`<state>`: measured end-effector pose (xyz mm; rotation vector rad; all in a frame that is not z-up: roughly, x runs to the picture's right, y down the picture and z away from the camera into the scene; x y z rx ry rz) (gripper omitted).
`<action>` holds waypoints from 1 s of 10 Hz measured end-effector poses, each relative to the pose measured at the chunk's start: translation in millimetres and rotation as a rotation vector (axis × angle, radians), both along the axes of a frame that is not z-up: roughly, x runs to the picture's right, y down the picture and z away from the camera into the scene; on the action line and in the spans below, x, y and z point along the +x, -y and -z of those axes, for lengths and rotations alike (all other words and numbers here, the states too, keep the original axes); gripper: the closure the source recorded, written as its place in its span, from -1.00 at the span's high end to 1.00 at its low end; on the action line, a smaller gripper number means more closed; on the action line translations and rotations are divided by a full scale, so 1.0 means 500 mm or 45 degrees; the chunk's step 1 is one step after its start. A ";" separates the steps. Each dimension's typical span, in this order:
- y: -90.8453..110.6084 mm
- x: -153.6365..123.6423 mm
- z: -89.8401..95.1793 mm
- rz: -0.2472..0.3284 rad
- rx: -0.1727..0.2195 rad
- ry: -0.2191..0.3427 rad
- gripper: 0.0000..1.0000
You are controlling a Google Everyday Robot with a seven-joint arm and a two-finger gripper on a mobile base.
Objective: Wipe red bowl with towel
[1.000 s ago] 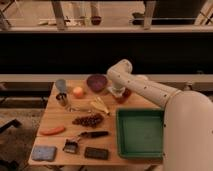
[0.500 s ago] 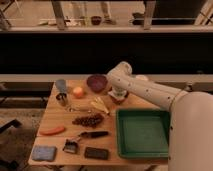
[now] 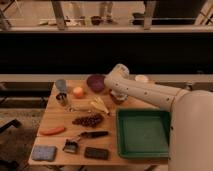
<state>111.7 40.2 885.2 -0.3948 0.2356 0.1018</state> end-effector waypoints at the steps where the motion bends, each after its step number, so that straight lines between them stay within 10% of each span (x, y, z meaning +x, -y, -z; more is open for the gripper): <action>1: 0.011 -0.002 -0.007 0.004 0.011 -0.013 -0.99; 6: 0.044 -0.016 -0.029 -0.014 0.047 -0.021 -0.99; 10: 0.052 -0.072 -0.034 -0.100 0.033 0.155 -0.99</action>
